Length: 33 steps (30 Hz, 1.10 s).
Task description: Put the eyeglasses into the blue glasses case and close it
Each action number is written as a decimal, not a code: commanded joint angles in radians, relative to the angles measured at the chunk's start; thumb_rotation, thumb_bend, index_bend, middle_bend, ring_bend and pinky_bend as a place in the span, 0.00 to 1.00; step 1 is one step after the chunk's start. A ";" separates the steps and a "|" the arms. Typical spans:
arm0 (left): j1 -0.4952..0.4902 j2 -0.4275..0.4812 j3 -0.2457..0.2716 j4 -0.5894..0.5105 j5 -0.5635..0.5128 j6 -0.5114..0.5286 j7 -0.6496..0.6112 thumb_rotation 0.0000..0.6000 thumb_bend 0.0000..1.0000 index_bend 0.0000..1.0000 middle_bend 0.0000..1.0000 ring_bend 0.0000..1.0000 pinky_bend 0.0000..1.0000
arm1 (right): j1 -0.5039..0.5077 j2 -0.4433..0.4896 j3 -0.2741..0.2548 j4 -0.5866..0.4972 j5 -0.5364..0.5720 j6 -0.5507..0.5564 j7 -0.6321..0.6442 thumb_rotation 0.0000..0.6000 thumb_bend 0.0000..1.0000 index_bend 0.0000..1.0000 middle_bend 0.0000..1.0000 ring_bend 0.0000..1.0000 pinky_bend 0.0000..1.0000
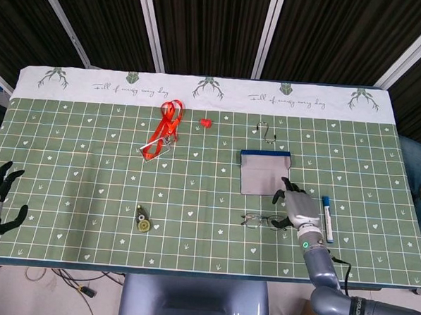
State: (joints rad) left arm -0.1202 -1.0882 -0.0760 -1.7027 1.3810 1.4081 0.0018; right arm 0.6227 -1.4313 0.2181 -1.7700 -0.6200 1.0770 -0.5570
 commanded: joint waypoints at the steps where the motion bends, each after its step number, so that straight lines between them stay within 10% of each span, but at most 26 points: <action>1: 0.000 0.000 0.000 0.000 -0.001 -0.001 0.000 1.00 0.40 0.12 0.00 0.00 0.00 | -0.002 -0.013 -0.011 -0.006 -0.002 0.012 0.006 1.00 0.25 0.46 0.04 0.12 0.19; 33: -0.001 0.002 0.000 -0.002 -0.008 -0.005 0.006 1.00 0.40 0.12 0.00 0.00 0.00 | 0.015 -0.115 -0.033 0.097 -0.006 0.021 0.041 1.00 0.35 0.57 0.06 0.12 0.19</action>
State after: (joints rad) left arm -0.1211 -1.0861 -0.0756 -1.7044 1.3729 1.4027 0.0075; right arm 0.6371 -1.5459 0.1855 -1.6730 -0.6262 1.0988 -0.5163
